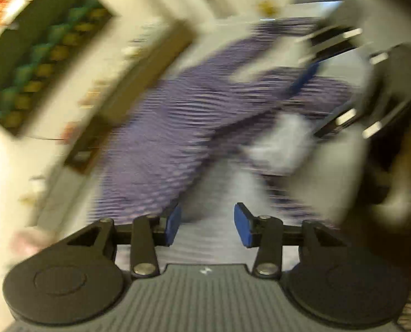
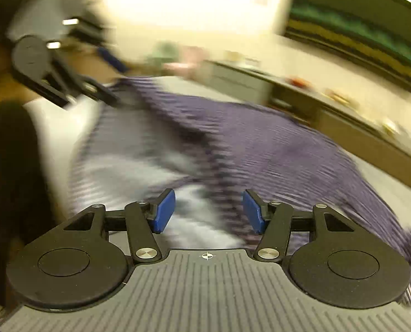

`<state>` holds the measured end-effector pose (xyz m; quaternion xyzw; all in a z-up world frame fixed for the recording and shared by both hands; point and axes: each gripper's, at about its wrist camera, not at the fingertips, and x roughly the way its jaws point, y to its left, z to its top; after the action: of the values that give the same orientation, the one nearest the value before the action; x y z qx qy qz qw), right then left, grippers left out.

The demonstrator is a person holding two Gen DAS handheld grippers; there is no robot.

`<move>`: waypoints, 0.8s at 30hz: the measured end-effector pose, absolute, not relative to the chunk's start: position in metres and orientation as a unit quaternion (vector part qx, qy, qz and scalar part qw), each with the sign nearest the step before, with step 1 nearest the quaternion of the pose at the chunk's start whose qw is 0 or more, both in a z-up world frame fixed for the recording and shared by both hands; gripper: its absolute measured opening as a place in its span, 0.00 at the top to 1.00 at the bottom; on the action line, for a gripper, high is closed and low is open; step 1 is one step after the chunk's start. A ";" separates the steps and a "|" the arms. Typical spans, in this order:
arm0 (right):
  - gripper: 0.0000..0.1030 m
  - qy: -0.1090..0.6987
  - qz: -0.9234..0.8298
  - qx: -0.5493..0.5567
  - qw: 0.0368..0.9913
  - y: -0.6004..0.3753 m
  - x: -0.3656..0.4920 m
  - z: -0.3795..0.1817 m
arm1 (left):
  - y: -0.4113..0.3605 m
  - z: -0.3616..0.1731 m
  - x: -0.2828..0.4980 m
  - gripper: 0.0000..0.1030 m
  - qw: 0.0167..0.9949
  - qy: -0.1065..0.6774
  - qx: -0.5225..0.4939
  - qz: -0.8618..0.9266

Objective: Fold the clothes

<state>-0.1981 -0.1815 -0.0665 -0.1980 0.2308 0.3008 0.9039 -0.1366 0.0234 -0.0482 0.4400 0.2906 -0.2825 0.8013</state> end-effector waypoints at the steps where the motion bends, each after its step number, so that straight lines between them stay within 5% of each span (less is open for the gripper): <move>1: 0.49 0.234 0.319 -0.217 0.892 -0.173 -0.206 -0.069 | 0.018 -0.058 -0.145 0.58 0.789 0.299 0.440 -0.307; 6: 0.52 0.255 0.306 -0.314 0.861 -0.151 -0.207 -0.102 | -0.002 -0.120 -0.143 0.59 0.731 0.349 0.467 -0.354; 9: 0.71 0.286 0.283 -0.342 0.849 -0.151 -0.187 -0.118 | -0.003 -0.132 -0.139 0.59 0.729 0.354 0.452 -0.373; 11: 0.99 0.304 0.282 -0.332 0.848 -0.153 -0.175 -0.126 | -0.001 -0.133 -0.137 0.60 0.724 0.364 0.443 -0.384; 17: 1.00 0.312 0.317 -0.237 0.864 -0.164 -0.167 -0.099 | 0.003 -0.137 -0.142 0.91 0.721 0.377 0.422 -0.400; 24: 1.00 0.379 0.428 -0.077 0.817 -0.146 -0.166 -0.081 | 0.025 -0.094 -0.153 0.90 0.751 0.358 0.396 -0.390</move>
<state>-0.1663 -0.1461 -0.0809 -0.0773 0.3786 0.4279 0.8171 -0.1529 0.0250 -0.0943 0.3957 0.3578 -0.3899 0.7505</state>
